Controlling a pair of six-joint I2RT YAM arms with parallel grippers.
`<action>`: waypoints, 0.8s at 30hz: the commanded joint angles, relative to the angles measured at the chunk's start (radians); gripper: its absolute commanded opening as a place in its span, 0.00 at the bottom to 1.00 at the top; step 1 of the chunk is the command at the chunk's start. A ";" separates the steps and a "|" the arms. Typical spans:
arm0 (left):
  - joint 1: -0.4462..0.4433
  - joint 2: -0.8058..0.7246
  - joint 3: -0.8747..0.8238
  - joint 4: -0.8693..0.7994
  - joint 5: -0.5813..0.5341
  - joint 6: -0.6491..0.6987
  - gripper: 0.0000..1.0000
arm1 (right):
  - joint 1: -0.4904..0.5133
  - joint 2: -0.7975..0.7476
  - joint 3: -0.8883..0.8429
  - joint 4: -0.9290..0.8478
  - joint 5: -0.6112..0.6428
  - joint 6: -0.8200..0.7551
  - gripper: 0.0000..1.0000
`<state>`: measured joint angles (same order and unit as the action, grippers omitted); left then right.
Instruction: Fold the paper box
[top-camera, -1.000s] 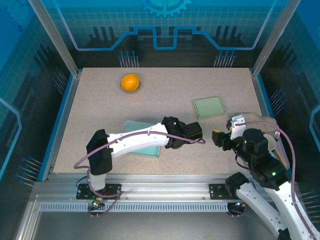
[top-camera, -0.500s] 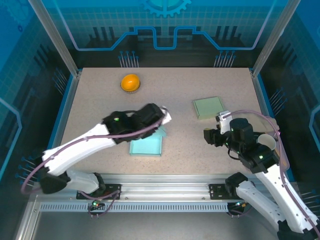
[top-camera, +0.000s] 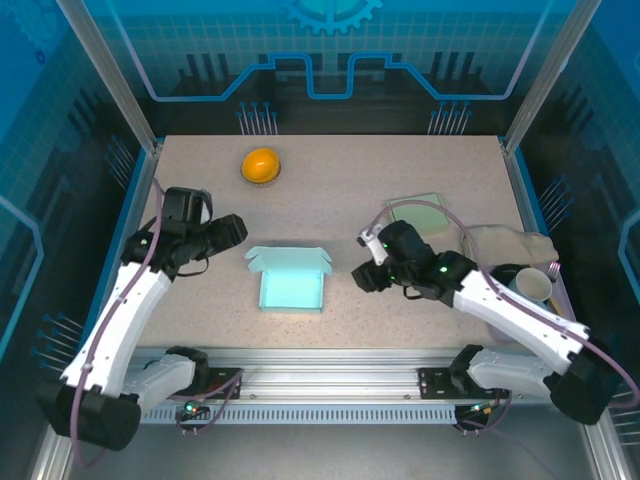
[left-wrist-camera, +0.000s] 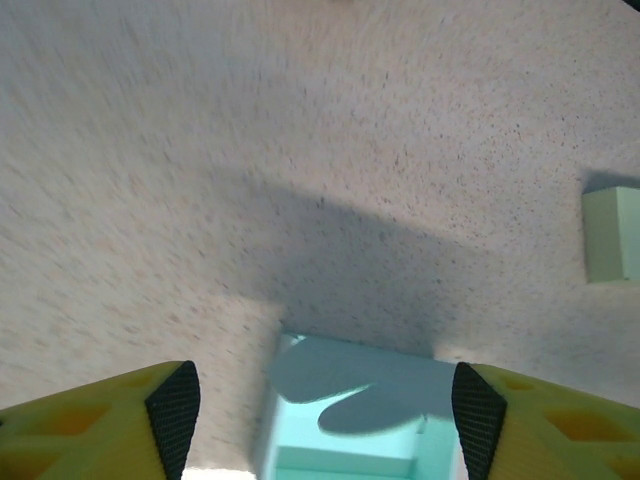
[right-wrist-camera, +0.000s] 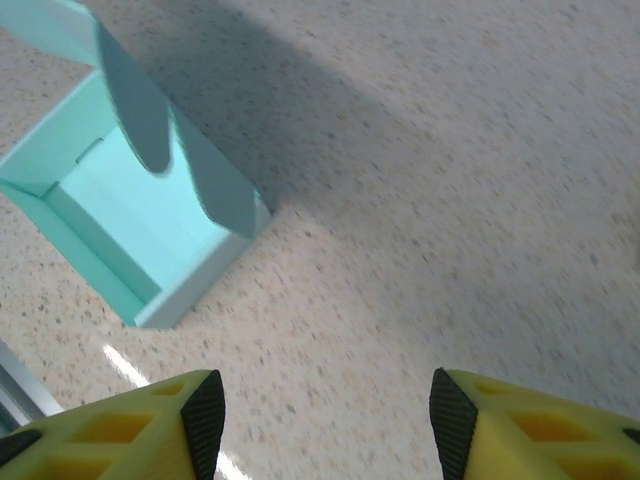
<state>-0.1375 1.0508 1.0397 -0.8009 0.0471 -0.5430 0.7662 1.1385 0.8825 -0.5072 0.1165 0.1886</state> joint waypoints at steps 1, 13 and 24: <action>0.060 0.018 -0.074 0.130 0.227 -0.183 0.71 | 0.029 0.079 0.032 0.134 -0.003 -0.062 0.58; 0.072 0.072 -0.173 0.256 0.263 -0.253 0.72 | 0.057 0.238 -0.042 0.397 -0.123 -0.118 0.50; 0.070 0.069 -0.197 0.270 0.260 -0.260 0.71 | 0.062 0.275 -0.111 0.525 -0.126 -0.136 0.44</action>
<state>-0.0746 1.1206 0.8650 -0.5438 0.2794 -0.7876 0.8127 1.3975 0.7982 -0.0647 0.0090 0.0692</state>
